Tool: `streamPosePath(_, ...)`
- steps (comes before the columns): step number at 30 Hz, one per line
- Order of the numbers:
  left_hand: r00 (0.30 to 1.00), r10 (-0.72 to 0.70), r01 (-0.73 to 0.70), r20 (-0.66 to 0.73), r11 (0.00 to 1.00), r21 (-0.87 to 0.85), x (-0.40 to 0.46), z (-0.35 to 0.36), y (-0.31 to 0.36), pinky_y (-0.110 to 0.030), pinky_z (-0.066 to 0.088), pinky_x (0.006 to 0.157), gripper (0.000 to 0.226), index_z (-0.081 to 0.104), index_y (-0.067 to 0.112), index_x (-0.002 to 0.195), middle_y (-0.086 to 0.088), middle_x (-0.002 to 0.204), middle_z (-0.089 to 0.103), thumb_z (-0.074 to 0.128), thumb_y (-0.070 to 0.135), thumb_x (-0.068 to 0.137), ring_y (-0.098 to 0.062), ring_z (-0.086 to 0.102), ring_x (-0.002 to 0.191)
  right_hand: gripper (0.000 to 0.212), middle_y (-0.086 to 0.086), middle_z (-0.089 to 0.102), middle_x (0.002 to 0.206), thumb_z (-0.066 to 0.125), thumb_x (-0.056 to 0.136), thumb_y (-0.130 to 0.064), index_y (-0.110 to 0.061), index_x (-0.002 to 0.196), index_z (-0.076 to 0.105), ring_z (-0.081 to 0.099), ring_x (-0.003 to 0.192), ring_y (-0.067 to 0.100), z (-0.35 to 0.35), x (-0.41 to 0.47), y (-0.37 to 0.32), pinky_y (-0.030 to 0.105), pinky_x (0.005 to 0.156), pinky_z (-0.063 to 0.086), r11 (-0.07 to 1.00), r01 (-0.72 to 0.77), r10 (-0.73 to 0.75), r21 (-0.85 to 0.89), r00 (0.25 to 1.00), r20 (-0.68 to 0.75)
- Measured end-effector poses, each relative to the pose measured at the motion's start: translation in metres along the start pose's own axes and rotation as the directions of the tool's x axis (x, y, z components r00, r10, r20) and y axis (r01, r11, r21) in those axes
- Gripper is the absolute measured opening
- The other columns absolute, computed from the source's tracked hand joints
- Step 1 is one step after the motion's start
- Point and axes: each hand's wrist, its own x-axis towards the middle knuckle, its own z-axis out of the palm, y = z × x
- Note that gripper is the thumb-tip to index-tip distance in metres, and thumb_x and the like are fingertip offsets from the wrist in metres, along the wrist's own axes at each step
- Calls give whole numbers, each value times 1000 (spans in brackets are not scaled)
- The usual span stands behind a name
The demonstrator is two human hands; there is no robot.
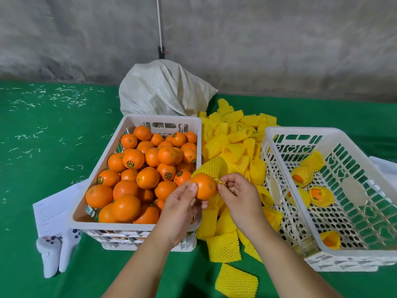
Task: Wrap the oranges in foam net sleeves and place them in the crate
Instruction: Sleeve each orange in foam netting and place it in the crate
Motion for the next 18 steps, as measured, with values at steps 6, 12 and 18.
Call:
streamPosePath(6, 976, 140, -112, -166, 980, 165, 10, 15, -9, -33, 60, 84, 75, 34, 39, 153, 5, 116, 75, 70, 12, 93, -18, 73, 102, 21, -25, 65, 85, 69, 95, -10, -31, 98, 69, 61, 76, -2, -3, -26, -3, 10, 62, 42, 990, 113, -100, -82, 984, 146)
streamPosePath(12, 993, 91, -102, 73, 981, 167, 6, 31, -15, -36, 59, 91, 65, 46, 22, 155, -10, 130, 70, 60, -3, 97, -27, 70, 115, 19, -7, 50, 107, 63, 95, -6, -20, 107, 63, 54, 97, 5, -27, -19, 1, 15, 77, 42, 936, 279, -261, -214, 959, 106)
streamPosePath(18, 966, 226, -260, 128, 820, 511, 14, 31, -9, -31, 55, 97, 66, 45, 31, 153, 8, 137, 65, 75, 20, 95, -15, 65, 125, 15, -10, 54, 104, 56, 94, -26, -20, 106, 61, 56, 92, 2, -44, -4, 0, 11, 71, 40, 913, 345, -296, -217, 927, 229)
